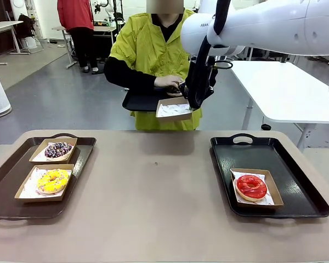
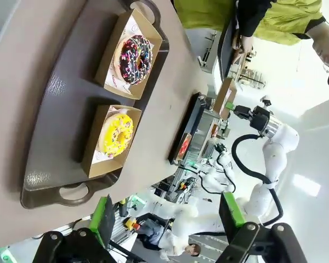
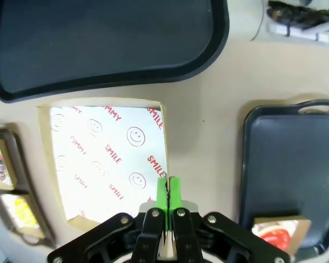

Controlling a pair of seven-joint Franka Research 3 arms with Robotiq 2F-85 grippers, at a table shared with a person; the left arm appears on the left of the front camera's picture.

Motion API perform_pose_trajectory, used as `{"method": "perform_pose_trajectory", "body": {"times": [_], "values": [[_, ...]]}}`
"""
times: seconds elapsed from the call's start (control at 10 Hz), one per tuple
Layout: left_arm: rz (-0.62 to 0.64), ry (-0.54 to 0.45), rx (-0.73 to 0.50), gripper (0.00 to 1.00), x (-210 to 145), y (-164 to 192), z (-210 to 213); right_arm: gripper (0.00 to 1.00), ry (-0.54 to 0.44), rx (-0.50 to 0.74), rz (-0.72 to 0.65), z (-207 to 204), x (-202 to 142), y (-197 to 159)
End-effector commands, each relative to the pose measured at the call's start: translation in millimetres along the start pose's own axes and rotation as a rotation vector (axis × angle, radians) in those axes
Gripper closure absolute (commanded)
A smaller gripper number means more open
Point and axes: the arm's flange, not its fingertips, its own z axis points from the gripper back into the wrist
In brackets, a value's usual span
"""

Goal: Individually package the donuts and arrange them on the tray.
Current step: Place the picked Paper togo box on the Handle tray while simultaneously picking up another Paper togo box from the table with the other hand, then place the picked Paper togo box on the Handle tray.

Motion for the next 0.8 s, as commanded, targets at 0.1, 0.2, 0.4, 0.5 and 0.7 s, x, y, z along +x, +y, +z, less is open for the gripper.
{"method": "perform_pose_trajectory", "body": {"times": [0.1,0.2,0.4,0.5,0.7], "values": [[-0.008,0.002,0.007,0.00,-2.9,-3.8,1.2,1.00,0.000,0.000,0.000,0.0,0.0,0.0],[-0.008,0.002,0.007,0.00,-2.9,-3.8,1.2,1.00,0.000,0.000,0.000,0.0,0.0,0.0],[-0.008,0.002,0.007,0.00,-2.9,-3.8,1.2,1.00,0.000,0.000,0.000,0.0,0.0,0.0],[-0.008,0.002,0.007,0.00,-2.9,-3.8,1.2,1.00,0.000,0.000,0.000,0.0,0.0,0.0],[-0.008,0.002,0.007,0.00,-2.9,-3.8,1.2,1.00,0.000,0.000,0.000,0.0,0.0,0.0]]}}
